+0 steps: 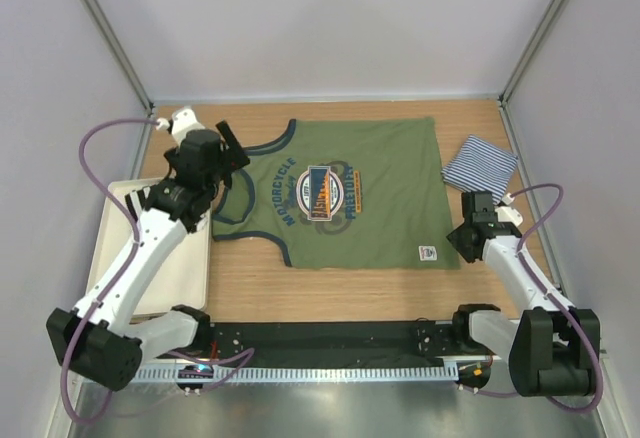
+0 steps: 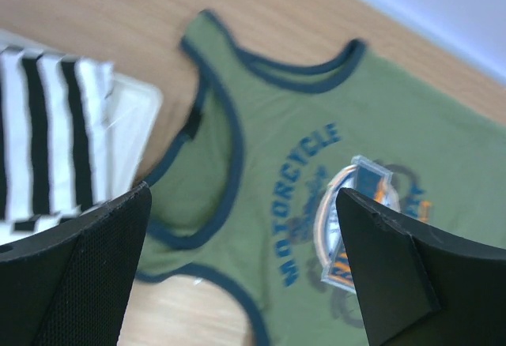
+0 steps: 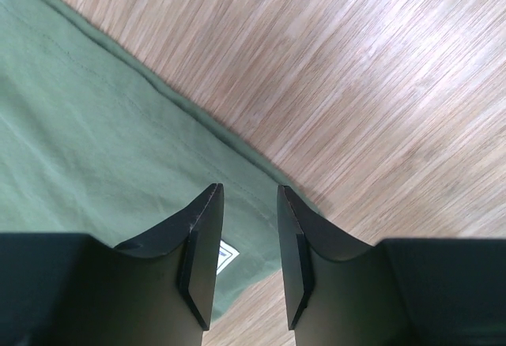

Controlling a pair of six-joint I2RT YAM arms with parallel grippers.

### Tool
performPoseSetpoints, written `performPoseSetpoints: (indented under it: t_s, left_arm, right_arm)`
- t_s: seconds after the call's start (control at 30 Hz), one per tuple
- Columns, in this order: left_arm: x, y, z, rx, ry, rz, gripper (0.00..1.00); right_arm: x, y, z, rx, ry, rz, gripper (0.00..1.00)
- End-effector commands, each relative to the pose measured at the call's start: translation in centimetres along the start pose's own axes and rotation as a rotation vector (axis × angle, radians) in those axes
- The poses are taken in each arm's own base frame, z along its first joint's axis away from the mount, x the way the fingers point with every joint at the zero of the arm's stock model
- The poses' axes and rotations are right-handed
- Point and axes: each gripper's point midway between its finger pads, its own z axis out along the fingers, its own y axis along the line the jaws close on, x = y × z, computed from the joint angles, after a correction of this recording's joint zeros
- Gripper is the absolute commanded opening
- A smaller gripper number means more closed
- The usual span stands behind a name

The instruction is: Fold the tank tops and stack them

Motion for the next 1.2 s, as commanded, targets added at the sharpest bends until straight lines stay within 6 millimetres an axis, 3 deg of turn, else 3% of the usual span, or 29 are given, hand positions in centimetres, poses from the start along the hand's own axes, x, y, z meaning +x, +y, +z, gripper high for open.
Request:
performPoseSetpoints:
  t_s: [0.0, 0.07, 0.2, 0.33, 0.6, 0.77, 0.83, 0.9, 1.17]
  left_arm:
    - [1.1, 4.9, -1.1, -0.154, -0.087, -0.104, 1.00]
    - [3.2, 6.1, -1.7, -0.130, -0.079, -0.121, 1.00]
    - [7.6, 1.9, -2.8, 0.157, 0.106, -0.151, 0.94]
    - [12.2, 0.9, -4.0, 0.199, 0.301, -0.154, 0.84]
    - [19.4, -0.2, -7.0, 0.246, 0.469, -0.111, 0.83]
    - [22.3, -1.3, -8.0, 0.246, 0.521, -0.035, 0.95]
    - [23.1, -2.1, -8.6, 0.259, 0.533, 0.002, 0.96]
    - [24.1, -2.5, -8.9, 0.250, 0.541, 0.033, 0.96]
    - [25.8, -3.9, -9.2, 0.250, 0.563, 0.072, 0.95]
  right_arm:
    - [-1.8, 1.1, -0.5, -0.048, -0.055, 0.030, 0.39]
    - [-1.5, 1.4, -0.5, -0.070, -0.046, 0.037, 0.40]
    - [-0.9, 1.4, -0.5, -0.074, -0.016, 0.021, 0.43]
    - [-0.4, 0.6, -0.2, -0.017, 0.018, -0.005, 0.45]
    - [2.6, 0.0, 1.3, -0.008, 0.127, 0.008, 0.41]
    - [2.3, -1.7, 0.7, 0.067, 0.103, 0.006, 0.41]
    - [2.2, -1.7, 0.3, 0.053, 0.098, 0.008, 0.46]
    - [1.9, -1.5, -0.2, 0.038, 0.084, 0.021, 0.56]
    - [1.8, -4.3, -1.9, 0.134, 0.050, 0.087, 0.55]
